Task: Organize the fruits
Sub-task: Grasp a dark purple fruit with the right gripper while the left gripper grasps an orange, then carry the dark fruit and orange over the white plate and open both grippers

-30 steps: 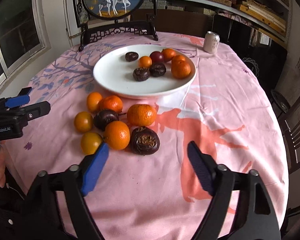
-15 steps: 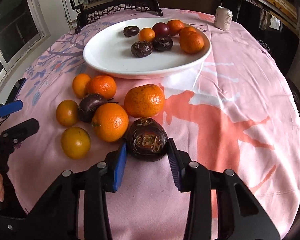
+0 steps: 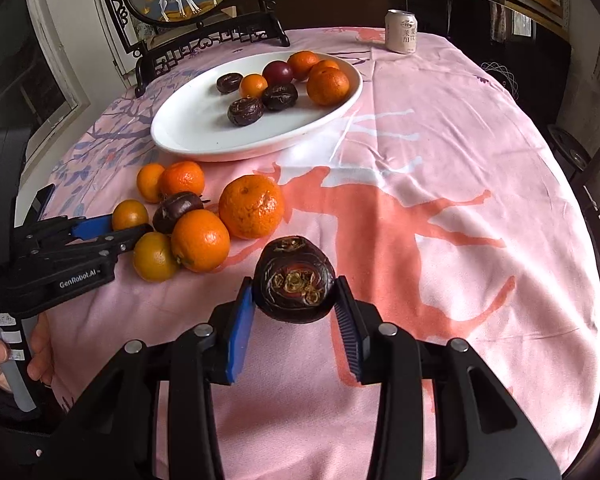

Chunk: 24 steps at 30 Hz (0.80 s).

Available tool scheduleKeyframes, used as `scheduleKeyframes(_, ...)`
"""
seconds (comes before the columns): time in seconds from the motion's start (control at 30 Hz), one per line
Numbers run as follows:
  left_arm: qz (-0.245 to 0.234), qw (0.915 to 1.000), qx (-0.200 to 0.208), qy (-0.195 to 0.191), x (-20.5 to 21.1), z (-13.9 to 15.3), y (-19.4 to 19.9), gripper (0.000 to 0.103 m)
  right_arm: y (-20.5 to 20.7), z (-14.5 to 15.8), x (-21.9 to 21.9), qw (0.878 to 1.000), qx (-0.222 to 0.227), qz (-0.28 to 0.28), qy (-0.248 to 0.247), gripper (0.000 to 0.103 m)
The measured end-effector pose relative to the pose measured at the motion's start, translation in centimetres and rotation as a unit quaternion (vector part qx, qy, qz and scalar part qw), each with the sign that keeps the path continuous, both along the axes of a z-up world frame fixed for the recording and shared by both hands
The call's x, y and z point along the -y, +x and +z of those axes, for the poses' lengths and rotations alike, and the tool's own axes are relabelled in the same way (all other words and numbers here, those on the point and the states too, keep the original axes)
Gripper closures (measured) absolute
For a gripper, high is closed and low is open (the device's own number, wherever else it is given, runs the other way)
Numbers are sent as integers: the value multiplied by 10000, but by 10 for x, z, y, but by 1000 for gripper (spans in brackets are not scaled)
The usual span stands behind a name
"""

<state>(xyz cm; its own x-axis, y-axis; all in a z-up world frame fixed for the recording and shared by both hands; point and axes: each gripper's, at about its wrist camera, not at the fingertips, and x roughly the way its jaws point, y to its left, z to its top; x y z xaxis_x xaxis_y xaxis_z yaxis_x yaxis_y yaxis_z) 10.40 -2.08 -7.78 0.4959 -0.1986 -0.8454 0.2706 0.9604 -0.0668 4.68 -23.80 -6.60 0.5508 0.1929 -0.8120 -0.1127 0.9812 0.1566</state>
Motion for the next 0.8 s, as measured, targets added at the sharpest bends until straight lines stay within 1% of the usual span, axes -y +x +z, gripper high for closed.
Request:
scheduleKeyframes(0.07, -49, 9997, -94, -198, -2, 3, 0, 67, 0, 1, -3, 10000, 10, 48, 24, 63)
scheduleKeyframes(0.13, -35, 9999, -5, -164, -3, 7, -4, 67, 0, 4, -7, 9999, 54, 112, 16, 63)
scheduleKeyframes(0.53, -53, 9990, 178, -415, -20, 35, -18, 67, 1, 19, -21, 9995, 206, 254, 8, 63)
scheduleKeyframes(0.67, -65, 9985, 250, -487, -26, 48, -8, 67, 7, 26, -26, 9990, 256, 357, 8, 63)
scheduleKeyframes(0.8, -72, 9984, 321, -470, -29, 69, 23, 67, 29, 40, -34, 9979, 302, 563, -54, 63)
